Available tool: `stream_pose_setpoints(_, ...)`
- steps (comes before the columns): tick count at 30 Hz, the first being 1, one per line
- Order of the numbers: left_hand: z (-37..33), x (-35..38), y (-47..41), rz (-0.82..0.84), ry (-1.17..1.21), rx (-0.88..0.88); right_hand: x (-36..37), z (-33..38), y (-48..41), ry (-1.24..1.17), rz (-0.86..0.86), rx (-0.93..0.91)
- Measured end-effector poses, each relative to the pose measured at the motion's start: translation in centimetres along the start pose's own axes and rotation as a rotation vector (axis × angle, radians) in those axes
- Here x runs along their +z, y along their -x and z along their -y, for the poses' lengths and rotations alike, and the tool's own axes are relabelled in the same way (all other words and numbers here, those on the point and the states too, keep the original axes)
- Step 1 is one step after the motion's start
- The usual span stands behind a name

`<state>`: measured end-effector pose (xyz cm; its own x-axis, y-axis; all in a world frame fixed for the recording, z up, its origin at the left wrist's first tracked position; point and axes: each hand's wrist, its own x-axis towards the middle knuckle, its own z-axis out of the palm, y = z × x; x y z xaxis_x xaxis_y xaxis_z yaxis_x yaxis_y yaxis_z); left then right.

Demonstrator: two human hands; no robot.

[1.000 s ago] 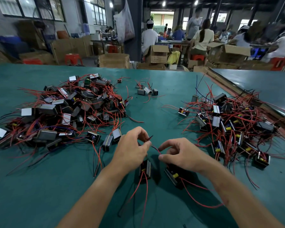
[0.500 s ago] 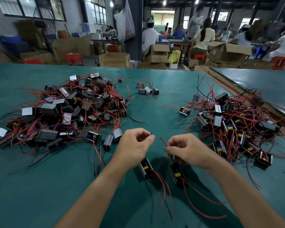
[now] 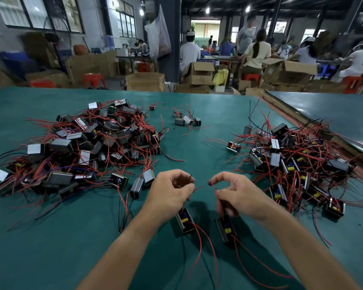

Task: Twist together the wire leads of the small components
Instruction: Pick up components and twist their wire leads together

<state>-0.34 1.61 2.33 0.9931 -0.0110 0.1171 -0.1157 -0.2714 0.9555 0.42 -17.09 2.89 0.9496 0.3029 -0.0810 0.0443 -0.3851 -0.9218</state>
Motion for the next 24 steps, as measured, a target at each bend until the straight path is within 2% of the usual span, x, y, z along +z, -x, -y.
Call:
stream_pose_setpoints(7,-0.12,0.01,0.29,0.058,0.039,-0.014,0.25,-0.03,-0.06,0.001,0.015,-0.007)
stream_pose_setpoints(11,-0.3,-0.08,0.47,0.094,0.126,-0.071,0.17,-0.17,-0.27,-0.055,0.002,0.013)
stream_pose_setpoints(17,-0.98,-0.22,0.5,0.176,0.214,-0.143,-0.1,-0.09,-0.17,-0.06,-0.023,-0.05)
stream_pose_setpoints(24,-0.53,-0.44,0.45,0.346,0.178,-0.109,0.16,0.23,0.49,-0.046,0.157,-0.035)
